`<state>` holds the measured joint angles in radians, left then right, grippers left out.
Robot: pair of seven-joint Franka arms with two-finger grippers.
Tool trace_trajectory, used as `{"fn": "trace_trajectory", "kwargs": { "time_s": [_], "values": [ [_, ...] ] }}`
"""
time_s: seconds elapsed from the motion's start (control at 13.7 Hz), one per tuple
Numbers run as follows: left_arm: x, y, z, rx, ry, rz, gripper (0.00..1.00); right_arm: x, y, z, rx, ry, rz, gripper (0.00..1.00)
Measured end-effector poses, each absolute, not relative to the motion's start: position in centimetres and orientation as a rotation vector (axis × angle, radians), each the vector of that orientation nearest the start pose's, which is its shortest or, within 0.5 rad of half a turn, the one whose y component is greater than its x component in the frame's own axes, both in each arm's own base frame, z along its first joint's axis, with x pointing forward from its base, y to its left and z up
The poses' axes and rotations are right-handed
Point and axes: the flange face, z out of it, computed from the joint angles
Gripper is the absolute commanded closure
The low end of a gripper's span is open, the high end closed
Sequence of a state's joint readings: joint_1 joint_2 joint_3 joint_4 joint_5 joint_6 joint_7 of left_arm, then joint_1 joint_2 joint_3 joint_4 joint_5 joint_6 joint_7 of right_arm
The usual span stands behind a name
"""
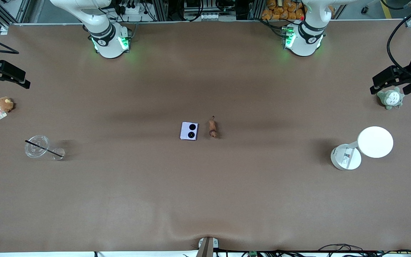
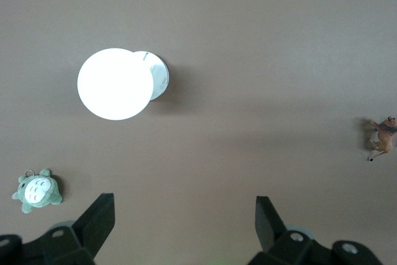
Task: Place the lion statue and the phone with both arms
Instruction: 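Move the left gripper toward the brown lion figurine at the table centre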
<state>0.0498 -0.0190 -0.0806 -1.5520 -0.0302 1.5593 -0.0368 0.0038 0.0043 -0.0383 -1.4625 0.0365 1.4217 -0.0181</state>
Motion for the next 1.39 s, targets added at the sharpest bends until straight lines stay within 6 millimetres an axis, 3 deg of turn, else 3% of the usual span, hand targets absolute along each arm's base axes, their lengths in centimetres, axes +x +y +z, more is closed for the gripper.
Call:
{"fn": "trace_trajectory", "kwargs": {
  "time_s": [0.44,0.88,1.1,1.39],
  "values": [
    [54.8,-2.1,64.0,-3.171,-0.007,-0.026,0.0,54.9,-1.4,66.3,-3.105,0.018,-0.034,0.0],
    [55.8,-3.1,59.7,-3.244,-0.001,0.127,0.0,55.1,-1.5,66.0,-3.105,0.023,-0.032,0.0],
    [57.4,-6.1,56.2,-3.234,0.08,0.202,0.0,55.2,-1.4,66.0,-3.105,0.02,-0.03,0.0],
    [59.0,-12.7,50.6,-3.197,0.238,0.316,0.0,55.2,-1.4,65.9,-3.105,0.019,-0.031,0.0]
  ]
}}
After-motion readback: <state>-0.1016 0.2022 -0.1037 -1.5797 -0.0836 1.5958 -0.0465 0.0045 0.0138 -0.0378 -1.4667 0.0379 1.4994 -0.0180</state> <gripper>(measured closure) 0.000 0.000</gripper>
